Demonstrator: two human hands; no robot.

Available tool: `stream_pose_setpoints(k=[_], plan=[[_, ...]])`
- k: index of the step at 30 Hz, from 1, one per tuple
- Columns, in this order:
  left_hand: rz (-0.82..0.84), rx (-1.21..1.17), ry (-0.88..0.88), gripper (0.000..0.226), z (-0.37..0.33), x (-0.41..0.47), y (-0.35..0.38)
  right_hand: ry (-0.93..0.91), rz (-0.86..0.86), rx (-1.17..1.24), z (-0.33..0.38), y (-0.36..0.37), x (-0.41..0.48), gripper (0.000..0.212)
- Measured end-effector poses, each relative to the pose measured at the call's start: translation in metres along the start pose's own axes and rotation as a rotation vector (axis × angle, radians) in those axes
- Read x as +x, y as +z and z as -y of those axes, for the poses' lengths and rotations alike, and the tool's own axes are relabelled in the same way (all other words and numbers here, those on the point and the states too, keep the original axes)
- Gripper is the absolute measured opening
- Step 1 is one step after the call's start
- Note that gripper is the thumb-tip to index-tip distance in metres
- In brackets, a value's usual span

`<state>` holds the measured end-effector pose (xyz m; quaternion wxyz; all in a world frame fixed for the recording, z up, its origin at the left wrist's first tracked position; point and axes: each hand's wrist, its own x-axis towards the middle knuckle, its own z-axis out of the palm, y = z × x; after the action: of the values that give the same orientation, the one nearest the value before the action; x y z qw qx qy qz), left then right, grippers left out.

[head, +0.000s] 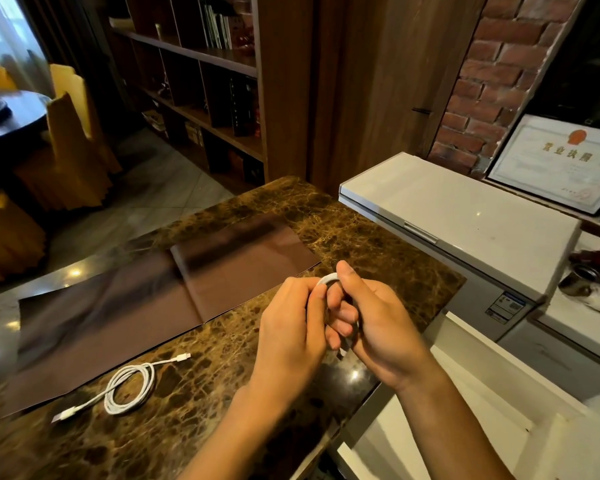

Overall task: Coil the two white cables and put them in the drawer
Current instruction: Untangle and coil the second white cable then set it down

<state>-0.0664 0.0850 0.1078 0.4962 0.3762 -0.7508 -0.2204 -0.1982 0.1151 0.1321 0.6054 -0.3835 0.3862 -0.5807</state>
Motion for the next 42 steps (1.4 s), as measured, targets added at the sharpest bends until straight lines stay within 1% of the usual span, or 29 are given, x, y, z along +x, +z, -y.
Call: stream_pose_setpoints(k=[3,6,7,9,11,13,15,17,19,21,22,24,27,30,32,35,37,40,42], plan=[[0.007,0.004,0.015,0.014,-0.002,-0.001,0.004,-0.091,-0.144,-0.118,-0.007,0.005,-0.003,0.047],[-0.020,0.017,0.022,0.013,0.001,0.002,0.001,-0.210,-0.341,-0.272,-0.012,0.007,-0.004,0.039],[-0.028,0.022,0.017,0.016,0.002,0.003,-0.002,-0.240,-0.394,-0.287,-0.012,0.008,-0.004,0.037],[-0.002,0.014,-0.006,0.022,0.002,0.008,-0.009,-0.263,-0.394,-0.290,-0.012,0.011,-0.002,0.037],[0.077,-0.037,-0.083,0.022,0.006,0.013,-0.014,-0.237,-0.350,-0.257,-0.013,0.016,0.001,0.039],[0.173,-0.174,-0.176,0.023,0.010,0.016,-0.021,-0.167,-0.332,-0.121,-0.012,0.019,0.006,0.046],[0.297,-0.380,-0.242,0.028,0.017,0.016,-0.029,-0.106,-0.324,-0.020,-0.011,0.018,0.009,0.040],[0.421,-0.503,-0.289,0.031,0.027,0.014,-0.036,-0.057,-0.332,0.032,-0.011,0.016,0.012,0.043],[0.487,-0.472,-0.299,0.032,0.037,0.011,-0.039,-0.014,-0.335,0.078,-0.011,0.017,0.013,0.047],[0.463,-0.423,-0.288,0.030,0.042,0.007,-0.041,0.024,-0.328,0.106,-0.011,0.017,0.013,0.045],[0.434,-0.442,-0.303,0.029,0.044,0.007,-0.042,0.043,-0.323,0.121,-0.011,0.017,0.013,0.042],[0.362,-0.537,-0.375,0.025,0.046,0.008,-0.042,0.088,-0.304,0.177,-0.010,0.016,0.014,0.037],[0.276,-0.654,-0.502,0.021,0.049,0.010,-0.039,0.137,-0.256,0.223,-0.010,0.018,0.014,0.038],[0.234,-0.794,-0.620,0.021,0.048,0.009,-0.031,0.121,-0.254,0.195,-0.014,0.020,0.014,0.042],[0.189,-0.838,-0.660,0.021,0.047,0.009,-0.024,0.101,-0.264,0.177,-0.018,0.021,0.016,0.041],[0.120,-0.845,-0.696,0.021,0.046,0.010,-0.012,0.071,-0.260,0.125,-0.025,0.024,0.019,0.033],[0.090,-0.926,-0.760,0.021,0.045,0.012,-0.007,0.041,-0.267,0.056,-0.030,0.023,0.019,0.030],[0.072,-1.072,-0.849,0.020,0.046,0.013,-0.008,0.020,-0.311,-0.050,-0.035,0.021,0.018,0.033],[0.084,-1.096,-0.856,0.022,0.046,0.012,-0.009,0.014,-0.349,-0.039,-0.036,0.020,0.019,0.036]])
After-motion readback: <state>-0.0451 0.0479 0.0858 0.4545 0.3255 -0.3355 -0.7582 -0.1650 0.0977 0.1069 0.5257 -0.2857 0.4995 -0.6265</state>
